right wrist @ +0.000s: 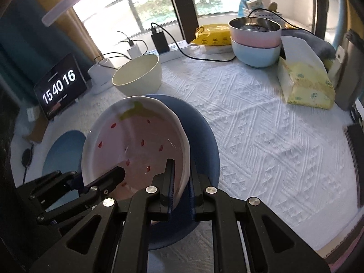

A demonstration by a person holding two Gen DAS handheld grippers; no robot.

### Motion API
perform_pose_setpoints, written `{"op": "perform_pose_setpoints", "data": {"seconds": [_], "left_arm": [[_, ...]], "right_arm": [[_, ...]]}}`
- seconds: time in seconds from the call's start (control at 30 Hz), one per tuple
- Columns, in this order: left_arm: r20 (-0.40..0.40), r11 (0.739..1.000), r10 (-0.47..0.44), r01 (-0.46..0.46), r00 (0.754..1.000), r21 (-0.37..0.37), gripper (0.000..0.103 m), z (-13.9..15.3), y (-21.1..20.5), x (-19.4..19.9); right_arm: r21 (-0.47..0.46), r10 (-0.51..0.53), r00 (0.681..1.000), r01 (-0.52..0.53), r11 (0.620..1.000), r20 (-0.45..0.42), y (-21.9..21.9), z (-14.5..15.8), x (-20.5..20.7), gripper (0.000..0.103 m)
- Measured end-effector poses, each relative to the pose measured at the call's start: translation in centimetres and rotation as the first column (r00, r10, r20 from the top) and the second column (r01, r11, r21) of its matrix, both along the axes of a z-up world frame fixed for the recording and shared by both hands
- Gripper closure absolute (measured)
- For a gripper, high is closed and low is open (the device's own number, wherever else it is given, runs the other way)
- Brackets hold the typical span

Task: Organize plates and bowls

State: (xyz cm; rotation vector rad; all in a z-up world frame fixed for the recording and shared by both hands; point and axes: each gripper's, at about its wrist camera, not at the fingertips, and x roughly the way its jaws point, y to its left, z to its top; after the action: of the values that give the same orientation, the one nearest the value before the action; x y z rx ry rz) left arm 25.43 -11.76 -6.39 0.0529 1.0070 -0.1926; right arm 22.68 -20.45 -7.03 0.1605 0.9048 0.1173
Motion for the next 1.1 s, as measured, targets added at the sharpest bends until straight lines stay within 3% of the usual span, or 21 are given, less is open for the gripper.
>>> {"op": "perform_pose_setpoints", "data": {"seconds": [0.37,0.6,0.8,0.9,1.0,1.1], "left_arm": [[0.007,0.999,0.044,-0.044,0.999,0.019,0.075,1.2,-0.2,-1.7],[0.03,0.998,0.042,-0.044,0.999,0.042,0.075,2.3,0.2,-2.0],[0.035,0.996,0.091,-0.092,0.995,0.01,0.073,2.6,2.1,-1.8],[0.035,0.996,0.091,-0.091,0.995,0.003,0.073,2.5,2.3,-1.7],[0.037,0.997,0.081,-0.081,0.996,-0.004,0.073,2.6,2.4,-1.7],[0.034,0.998,0.069,-0.069,0.997,-0.007,0.073,2.5,2.4,-1.5]], "right_arm": [[-0.021,0.091,0.995,-0.092,0.996,-0.041,-0.3,-0.4,0.5,0.091],[0.005,0.073,0.997,-0.072,0.997,-0.03,-0.6,-0.4,1.0,0.091],[-0.042,0.083,0.996,-0.085,0.996,-0.035,0.4,0.3,1.5,0.093],[-0.059,0.09,0.995,-0.093,0.994,-0.047,0.8,0.4,1.8,0.087],[-0.099,0.123,0.991,-0.128,0.987,-0.051,1.9,0.3,1.7,0.072],[-0.103,0.123,0.991,-0.127,0.987,-0.046,2.1,0.6,1.4,0.068]]}}
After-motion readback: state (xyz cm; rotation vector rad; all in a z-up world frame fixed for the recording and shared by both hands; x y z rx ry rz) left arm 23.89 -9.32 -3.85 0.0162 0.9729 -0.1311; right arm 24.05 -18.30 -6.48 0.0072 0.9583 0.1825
